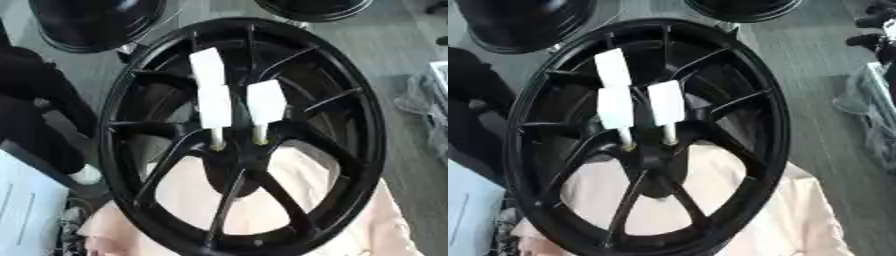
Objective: Pull the pin out of the wheel hub.
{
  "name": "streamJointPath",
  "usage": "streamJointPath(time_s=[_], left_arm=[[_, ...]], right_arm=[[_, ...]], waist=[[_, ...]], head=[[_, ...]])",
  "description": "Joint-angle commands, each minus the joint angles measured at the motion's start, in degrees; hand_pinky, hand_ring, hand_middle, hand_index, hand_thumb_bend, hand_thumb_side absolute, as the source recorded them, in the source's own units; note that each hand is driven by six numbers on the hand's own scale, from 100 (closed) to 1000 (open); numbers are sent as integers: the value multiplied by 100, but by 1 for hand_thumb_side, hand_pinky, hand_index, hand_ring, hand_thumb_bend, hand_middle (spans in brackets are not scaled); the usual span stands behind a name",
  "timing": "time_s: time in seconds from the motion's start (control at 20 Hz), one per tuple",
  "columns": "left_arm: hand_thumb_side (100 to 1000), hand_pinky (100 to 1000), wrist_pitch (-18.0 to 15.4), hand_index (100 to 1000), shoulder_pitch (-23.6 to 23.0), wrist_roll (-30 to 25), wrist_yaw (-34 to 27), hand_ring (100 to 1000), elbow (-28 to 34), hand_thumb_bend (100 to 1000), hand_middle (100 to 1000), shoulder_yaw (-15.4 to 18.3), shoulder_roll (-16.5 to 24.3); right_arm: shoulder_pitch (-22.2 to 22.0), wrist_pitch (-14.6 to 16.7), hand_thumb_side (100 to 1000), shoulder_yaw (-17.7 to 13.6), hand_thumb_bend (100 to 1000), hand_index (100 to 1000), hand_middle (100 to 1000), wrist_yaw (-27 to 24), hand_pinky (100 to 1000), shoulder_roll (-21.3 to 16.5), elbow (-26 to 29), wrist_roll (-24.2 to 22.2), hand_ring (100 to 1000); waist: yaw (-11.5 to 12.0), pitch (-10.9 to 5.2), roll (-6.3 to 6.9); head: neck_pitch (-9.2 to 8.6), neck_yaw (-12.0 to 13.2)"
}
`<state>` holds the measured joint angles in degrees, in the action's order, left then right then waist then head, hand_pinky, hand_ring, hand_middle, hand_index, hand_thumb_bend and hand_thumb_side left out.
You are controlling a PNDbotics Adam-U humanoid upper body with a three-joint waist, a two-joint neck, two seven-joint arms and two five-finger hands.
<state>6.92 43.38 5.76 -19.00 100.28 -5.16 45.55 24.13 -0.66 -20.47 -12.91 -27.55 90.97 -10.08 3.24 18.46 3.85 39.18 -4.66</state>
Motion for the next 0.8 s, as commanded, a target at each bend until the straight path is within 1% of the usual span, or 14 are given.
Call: streamJointPath(time_s=[0.05, 0.2, 0.3, 0.4, 0.45, 0.6, 0.8], left_arm=[[560, 745, 246, 816, 475, -535, 94, 895, 30, 100, 881, -380, 639], [554, 770, 695, 838, 998, -1397, 458, 897, -38, 100, 880, -798, 800], [576, 795, 887, 854, 1295, -2011, 801, 903, -114, 100, 883, -1048, 795], [578, 813, 990, 863, 1592, -2589, 1114, 911, -205, 102, 889, -1266, 709], [596, 834, 1021, 872, 1739, -2858, 1245, 923, -256, 138, 898, -1365, 641], [590, 860, 1097, 882, 2243, -3677, 1585, 937, -468, 209, 908, -1684, 338], [587, 881, 1018, 890, 2876, -4655, 2078, 944, -1060, 309, 911, -2023, -258]], right_arm=[[19, -9, 622, -61, 100, 895, 703, 40, 932, -227, 56, 32, 656], [-14, -7, 623, -50, 100, 895, 703, 67, 932, -257, 51, 19, 656], [-34, -8, 624, -53, 100, 895, 703, 80, 932, -276, 46, 23, 656], [-55, -9, 625, -55, 100, 895, 704, 90, 932, -290, 42, 27, 656], [-66, -8, 625, -55, 100, 895, 704, 95, 933, -296, 40, 29, 656], [-104, -1, 626, -60, 100, 895, 704, 115, 933, -307, 31, 34, 656], [-155, 9, 626, -81, 100, 895, 704, 137, 933, -304, 12, 55, 656]], waist=[[11, -203, 8], [30, -228, 43], [43, -244, 65], [57, -259, 79], [62, -266, 83], [82, -288, 85], [103, -323, 69]], head=[[16, -28], [26, -62], [26, -99], [22, -150], [21, -169], [41, -185], [79, -153]])
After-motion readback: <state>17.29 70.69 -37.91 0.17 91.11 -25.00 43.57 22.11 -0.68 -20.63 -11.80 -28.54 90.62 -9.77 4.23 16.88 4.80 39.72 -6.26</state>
